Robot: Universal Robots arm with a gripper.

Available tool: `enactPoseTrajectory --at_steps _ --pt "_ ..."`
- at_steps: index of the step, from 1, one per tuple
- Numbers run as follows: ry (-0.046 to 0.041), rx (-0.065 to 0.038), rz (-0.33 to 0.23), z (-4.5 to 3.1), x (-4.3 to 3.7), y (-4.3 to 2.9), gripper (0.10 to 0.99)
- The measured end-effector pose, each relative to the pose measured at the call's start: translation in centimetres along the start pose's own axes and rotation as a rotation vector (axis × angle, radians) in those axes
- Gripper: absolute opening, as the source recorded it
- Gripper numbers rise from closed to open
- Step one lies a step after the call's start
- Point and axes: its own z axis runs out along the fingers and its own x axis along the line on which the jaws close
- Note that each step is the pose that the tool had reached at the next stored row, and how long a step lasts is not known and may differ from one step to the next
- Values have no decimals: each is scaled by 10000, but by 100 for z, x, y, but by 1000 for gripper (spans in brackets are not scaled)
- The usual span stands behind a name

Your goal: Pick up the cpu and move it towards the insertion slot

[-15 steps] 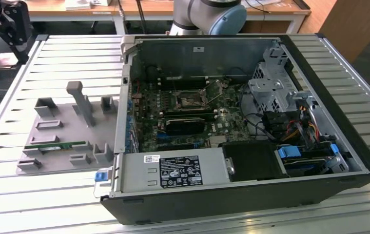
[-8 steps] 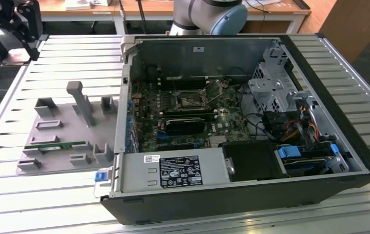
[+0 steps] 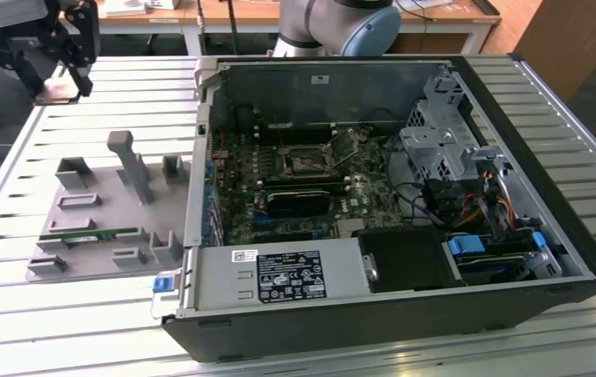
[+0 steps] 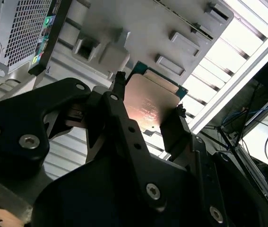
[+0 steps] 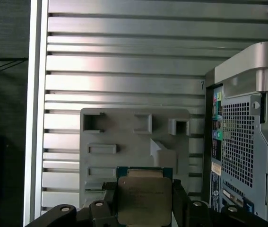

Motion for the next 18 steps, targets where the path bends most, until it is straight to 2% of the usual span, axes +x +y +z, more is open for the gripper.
enactPoseTrajectory --at_steps 8,18 --pt "5 -1 0 0 -295 -1 545" --pt "22 0 2 -1 -616 -4 545"
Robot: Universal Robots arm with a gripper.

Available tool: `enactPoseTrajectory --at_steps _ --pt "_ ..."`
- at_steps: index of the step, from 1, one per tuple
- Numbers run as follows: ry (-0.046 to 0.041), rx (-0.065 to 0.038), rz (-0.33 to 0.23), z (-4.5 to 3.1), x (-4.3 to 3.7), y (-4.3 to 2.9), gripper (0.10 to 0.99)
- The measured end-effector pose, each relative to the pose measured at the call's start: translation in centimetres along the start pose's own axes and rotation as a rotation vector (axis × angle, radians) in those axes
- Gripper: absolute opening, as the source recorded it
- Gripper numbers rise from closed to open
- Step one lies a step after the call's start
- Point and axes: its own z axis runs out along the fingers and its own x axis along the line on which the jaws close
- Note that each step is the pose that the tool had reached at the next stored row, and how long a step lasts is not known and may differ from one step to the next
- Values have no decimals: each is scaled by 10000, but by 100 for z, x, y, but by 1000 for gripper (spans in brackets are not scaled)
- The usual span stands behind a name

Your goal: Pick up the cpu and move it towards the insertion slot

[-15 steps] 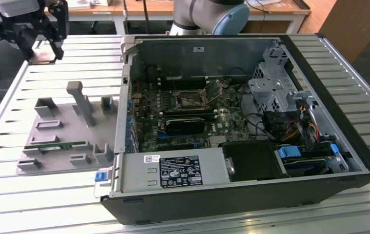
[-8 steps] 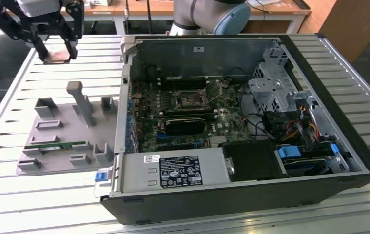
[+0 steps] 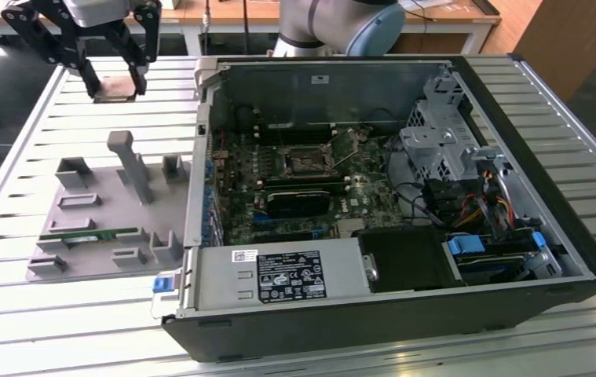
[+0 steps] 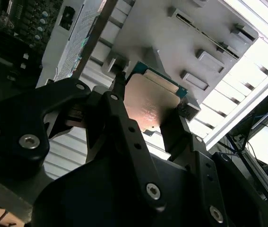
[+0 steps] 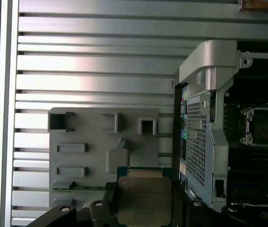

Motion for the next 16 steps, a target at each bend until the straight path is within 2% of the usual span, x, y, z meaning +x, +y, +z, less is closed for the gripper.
enactPoseTrajectory --at_steps 16 --pt "35 -3 0 -1 -575 -3 545"
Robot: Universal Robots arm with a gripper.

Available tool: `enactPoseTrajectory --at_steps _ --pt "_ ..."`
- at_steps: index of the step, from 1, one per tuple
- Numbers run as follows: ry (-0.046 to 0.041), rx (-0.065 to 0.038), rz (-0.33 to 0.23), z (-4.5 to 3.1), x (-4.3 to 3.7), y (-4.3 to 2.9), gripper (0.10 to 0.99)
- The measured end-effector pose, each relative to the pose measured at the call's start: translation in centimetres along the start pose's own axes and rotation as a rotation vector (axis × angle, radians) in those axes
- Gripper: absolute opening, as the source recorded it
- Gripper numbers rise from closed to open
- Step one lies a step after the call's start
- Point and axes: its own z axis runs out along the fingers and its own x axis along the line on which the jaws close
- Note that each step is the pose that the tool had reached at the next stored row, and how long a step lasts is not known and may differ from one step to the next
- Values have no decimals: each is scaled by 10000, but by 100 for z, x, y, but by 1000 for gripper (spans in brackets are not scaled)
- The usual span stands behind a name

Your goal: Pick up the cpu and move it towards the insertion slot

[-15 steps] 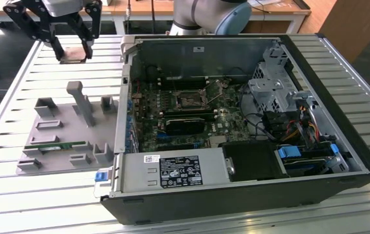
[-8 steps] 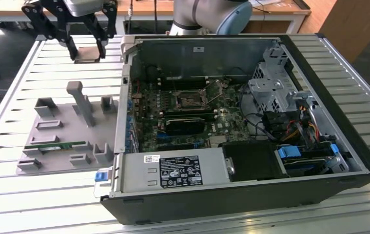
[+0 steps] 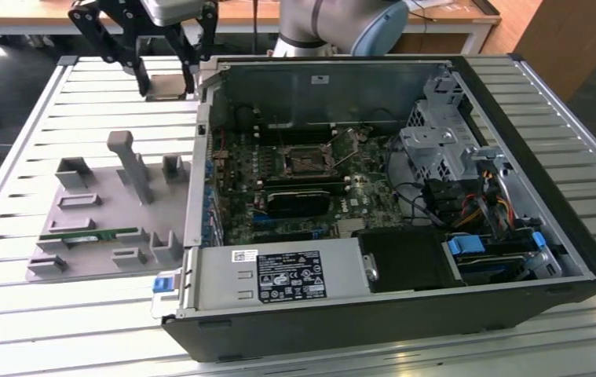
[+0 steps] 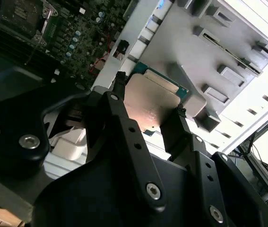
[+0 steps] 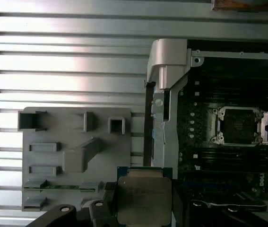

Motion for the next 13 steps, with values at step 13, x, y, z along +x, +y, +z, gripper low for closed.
enactPoseTrajectory --at_steps 13 --pt "26 0 1 -3 -405 -4 545"
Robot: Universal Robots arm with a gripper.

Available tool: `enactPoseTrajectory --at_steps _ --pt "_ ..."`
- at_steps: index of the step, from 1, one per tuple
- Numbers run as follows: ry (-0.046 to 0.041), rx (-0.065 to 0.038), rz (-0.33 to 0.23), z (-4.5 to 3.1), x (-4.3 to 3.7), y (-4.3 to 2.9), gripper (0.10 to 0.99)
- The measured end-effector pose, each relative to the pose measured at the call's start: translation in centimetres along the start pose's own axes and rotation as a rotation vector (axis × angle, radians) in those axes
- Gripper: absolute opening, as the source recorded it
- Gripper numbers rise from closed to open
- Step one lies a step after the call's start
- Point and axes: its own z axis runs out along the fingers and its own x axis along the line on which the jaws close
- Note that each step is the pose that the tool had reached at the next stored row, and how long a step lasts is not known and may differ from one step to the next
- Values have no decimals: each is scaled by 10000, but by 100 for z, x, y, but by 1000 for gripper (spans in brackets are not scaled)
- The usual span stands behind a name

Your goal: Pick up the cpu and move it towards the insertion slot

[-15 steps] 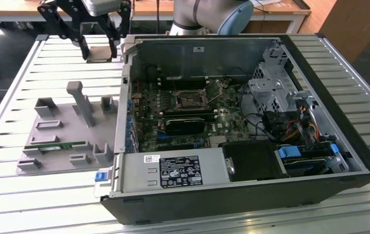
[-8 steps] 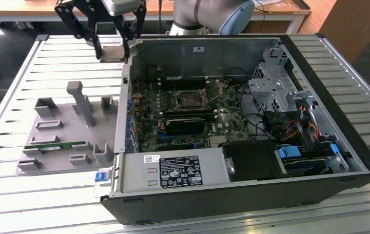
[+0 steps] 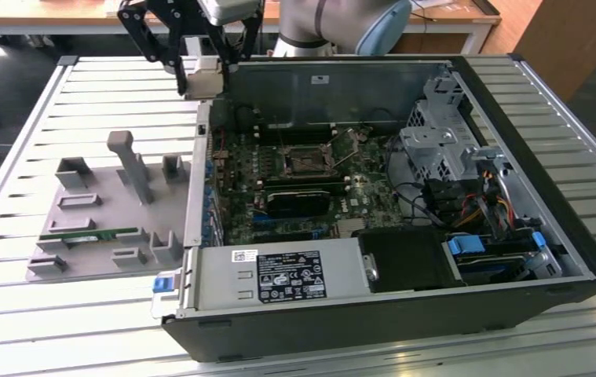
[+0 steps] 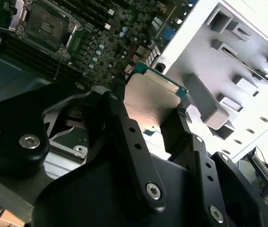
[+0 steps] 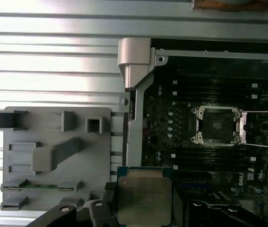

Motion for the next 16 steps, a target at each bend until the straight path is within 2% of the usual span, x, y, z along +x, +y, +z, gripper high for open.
enactPoseTrajectory --at_steps 16 --pt "16 0 0 -4 -317 -4 545"
